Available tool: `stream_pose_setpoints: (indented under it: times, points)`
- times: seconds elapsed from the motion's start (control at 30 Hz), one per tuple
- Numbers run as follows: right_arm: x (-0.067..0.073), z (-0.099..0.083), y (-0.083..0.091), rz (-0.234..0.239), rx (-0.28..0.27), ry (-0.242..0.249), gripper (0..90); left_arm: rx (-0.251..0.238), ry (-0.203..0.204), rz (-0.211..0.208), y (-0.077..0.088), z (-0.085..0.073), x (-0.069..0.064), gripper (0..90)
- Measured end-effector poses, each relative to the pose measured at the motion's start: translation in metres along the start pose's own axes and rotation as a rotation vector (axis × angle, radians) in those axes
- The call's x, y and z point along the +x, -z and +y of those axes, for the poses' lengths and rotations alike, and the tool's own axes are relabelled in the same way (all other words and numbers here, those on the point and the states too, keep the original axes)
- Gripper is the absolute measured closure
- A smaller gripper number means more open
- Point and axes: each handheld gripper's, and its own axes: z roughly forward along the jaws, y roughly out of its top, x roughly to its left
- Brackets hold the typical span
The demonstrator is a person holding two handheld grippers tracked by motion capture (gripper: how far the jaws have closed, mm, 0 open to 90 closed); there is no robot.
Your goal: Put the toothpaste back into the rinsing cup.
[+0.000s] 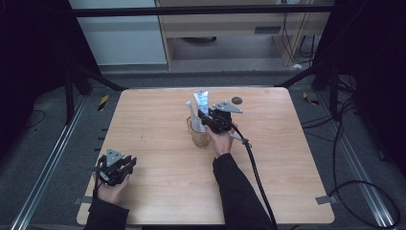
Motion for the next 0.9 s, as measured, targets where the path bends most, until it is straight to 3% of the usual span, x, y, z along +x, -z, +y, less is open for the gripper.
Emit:
stream_pose_setpoints:
  times: [0.63,0.8,0.9]
  points:
    - [0.001,-0.008,0.017,-0.002,0.117,0.096,54.6,0.001,-0.004,0.002,0.000,0.000,-0.001,72.8]
    - [0.004,-0.007,0.027,-0.009,0.097,0.131,51.1,0.001,-0.004,0.004,0.000,0.000,-0.001,72.8]
    - [0.001,-0.002,0.040,0.013,0.092,0.119,45.6,-0.001,-0.003,0.005,0.000,0.000,-0.001,72.8]
